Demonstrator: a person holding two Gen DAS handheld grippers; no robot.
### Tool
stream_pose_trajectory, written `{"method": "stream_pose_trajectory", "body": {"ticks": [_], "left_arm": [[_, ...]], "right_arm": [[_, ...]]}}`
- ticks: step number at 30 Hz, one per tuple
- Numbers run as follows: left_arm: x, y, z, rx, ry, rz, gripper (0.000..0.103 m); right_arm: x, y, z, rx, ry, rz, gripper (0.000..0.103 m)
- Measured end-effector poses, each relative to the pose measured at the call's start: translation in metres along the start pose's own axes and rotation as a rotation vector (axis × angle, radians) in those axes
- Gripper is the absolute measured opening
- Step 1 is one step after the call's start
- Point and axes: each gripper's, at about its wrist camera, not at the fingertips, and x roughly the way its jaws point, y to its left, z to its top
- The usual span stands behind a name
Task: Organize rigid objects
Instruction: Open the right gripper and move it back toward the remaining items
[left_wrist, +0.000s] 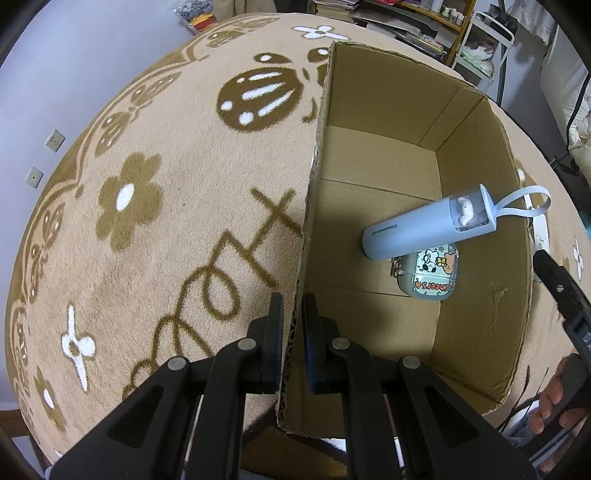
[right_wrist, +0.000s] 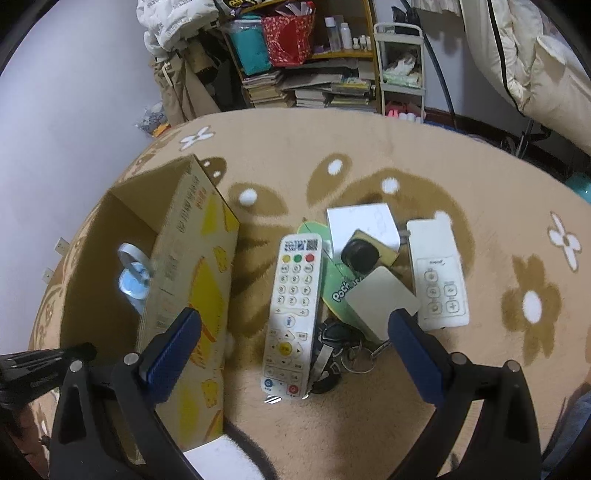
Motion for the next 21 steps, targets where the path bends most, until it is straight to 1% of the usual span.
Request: {"method": "stream_pose_trajectory", "body": {"ticks": [2,4,6,7,8,12,18,21], "left_arm": [[0.001,0.000,0.000,0.000,0.000,0.001,0.009],[0.001,0.000,0.000,0.001,0.000,0.001,0.010],[0.001,0.000,0.000,0.000,0.000,0.000,0.010],[0.001,0.000,0.000,0.000,0.000,0.000,0.010],[0.001,0.000,0.000,0.000,0.001,-0.001,0.010],[0.001,0.000,0.000,0.002,0.000,0.001,0.010],[0.001,0.000,0.000,0.001,0.001,0.000,0.010],[0.001,0.001,0.000,0.000,0.001,-0.002,0.011]], "right_arm": [[0.007,-0.004,-0.002,0.006,0.020,0.006,0.094],[0.013,-0.006,-0.004,0.007,0.034,0.011,0.090],[0.019,-0.006,-0.005,0.007,0.045,0.021,0.081],[0.022,-0.006,-0.006,0.005,0.052,0.029,0.070],[0.025,-0.005,-0.006,0.002,0.059,0.040,0.064],[0.033,-0.003,-0.007,0.007,0.062,0.072,0.064],[0.045,0.002,-0.008,-0.011,0.081,0.052,0.064],[0.046,0.002,-0.007,-0.011,0.067,0.042,0.064]]}}
